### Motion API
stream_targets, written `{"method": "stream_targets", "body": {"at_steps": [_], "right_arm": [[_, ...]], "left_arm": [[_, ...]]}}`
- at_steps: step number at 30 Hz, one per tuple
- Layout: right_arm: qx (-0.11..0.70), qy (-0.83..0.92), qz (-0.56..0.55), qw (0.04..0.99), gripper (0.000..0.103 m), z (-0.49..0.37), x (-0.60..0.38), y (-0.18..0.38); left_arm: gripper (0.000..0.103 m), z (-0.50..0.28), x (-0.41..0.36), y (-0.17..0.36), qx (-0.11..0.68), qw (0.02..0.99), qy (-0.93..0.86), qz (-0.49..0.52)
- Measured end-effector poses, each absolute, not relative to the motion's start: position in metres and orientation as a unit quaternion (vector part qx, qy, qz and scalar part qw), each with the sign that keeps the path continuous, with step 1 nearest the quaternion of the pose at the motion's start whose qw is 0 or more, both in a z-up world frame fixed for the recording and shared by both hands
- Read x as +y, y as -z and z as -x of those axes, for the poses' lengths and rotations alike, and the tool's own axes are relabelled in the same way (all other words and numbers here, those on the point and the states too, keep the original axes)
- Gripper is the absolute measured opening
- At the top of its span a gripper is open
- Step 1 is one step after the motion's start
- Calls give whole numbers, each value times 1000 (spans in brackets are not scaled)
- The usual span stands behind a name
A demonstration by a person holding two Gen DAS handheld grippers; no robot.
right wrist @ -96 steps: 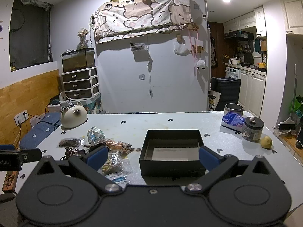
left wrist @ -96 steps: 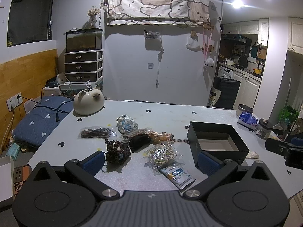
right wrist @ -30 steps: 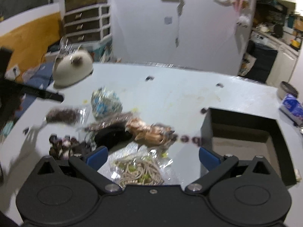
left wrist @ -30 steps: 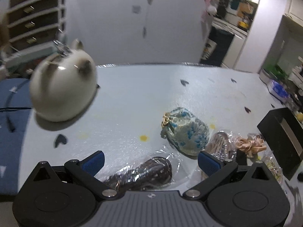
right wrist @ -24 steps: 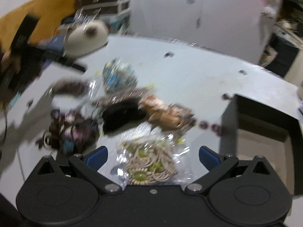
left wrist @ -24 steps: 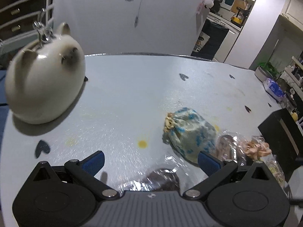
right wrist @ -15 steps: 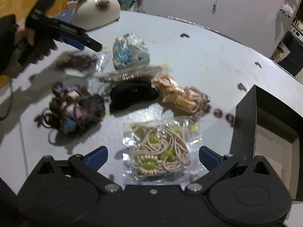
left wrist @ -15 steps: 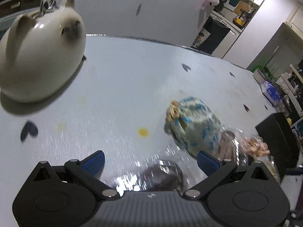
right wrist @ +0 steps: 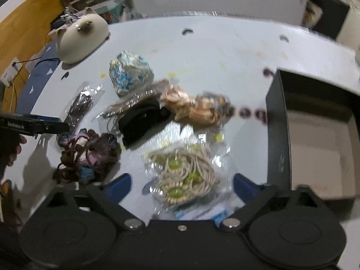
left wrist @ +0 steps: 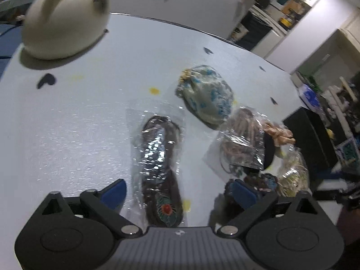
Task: Organize soft objects
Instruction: 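Grasp the bagged beaded necklace with the right tool while the left tool grasps the bagged brown cords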
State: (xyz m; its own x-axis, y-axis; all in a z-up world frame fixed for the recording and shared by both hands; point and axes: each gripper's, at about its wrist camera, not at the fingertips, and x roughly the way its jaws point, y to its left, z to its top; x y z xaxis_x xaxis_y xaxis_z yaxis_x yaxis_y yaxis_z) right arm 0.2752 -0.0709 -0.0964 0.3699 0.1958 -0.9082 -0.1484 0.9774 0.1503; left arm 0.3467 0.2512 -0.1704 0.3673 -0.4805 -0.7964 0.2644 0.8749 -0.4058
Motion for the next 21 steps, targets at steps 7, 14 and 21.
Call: {"method": "stream_targets", "body": {"at_steps": [7, 14, 21], "right_arm": [[608, -69, -154, 776, 87, -284, -87, 126], [575, -72, -148, 802, 89, -320, -78, 126], [559, -71, -173, 808, 92, -337, -68, 133]], "left_arm": [[89, -347, 248, 167, 503, 843, 156, 108], [75, -351, 231, 166, 494, 856, 131, 77], [72, -348, 218, 167, 492, 863, 104, 48]]}}
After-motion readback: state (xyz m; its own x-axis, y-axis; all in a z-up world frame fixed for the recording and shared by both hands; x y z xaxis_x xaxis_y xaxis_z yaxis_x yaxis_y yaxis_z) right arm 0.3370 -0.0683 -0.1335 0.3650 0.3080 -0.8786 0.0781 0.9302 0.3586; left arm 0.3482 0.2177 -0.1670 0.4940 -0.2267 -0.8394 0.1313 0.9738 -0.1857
